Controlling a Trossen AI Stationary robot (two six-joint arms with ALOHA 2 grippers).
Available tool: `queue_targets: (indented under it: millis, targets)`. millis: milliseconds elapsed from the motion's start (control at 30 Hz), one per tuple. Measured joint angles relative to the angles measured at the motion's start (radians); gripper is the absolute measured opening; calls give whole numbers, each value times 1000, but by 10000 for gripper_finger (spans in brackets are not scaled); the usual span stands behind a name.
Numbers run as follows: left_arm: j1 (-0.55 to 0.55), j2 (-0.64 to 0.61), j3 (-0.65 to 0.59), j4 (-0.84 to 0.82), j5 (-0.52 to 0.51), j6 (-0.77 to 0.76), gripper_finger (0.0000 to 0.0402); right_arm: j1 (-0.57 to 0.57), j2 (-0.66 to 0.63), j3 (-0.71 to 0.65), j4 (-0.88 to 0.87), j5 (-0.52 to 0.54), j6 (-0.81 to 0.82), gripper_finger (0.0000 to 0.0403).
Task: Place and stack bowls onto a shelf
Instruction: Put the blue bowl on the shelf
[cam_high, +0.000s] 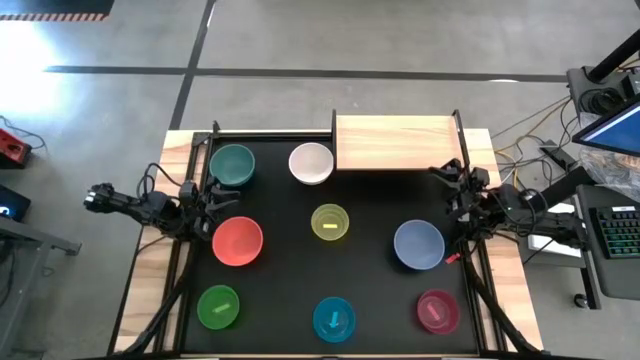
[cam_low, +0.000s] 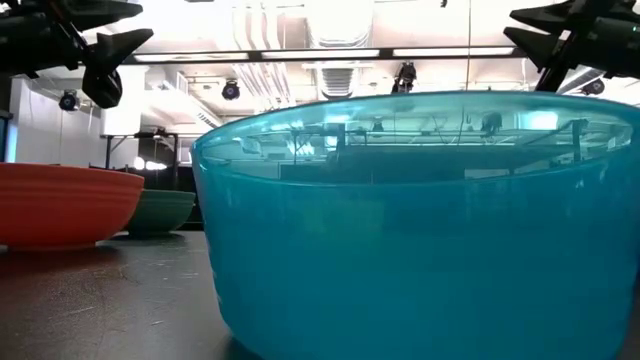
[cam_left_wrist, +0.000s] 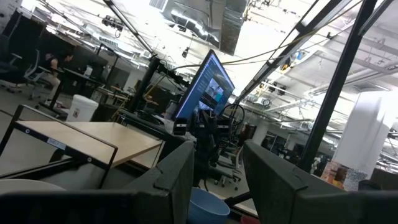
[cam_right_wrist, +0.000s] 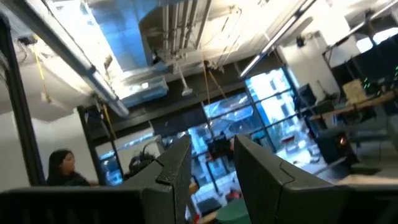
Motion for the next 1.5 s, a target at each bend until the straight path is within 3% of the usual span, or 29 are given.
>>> queue_targets:
  millis: [367,567,900,1300,1500]
  targets:
    - [0,0,0,0,0,0,123,0,2,0,-8,6,-165,109]
    - [0,0,0,0,0,0,123,0,2,0,-11,-3,-30,109]
    - [0,0,0,0,0,0,123,0,10,6,-14,23,-23,109]
    - [0,0,0,0,0,0,123,0,251,350,-716,72,65,109]
    - [0,0,0,0,0,0,123,2,391,533,-1171,102,250,109]
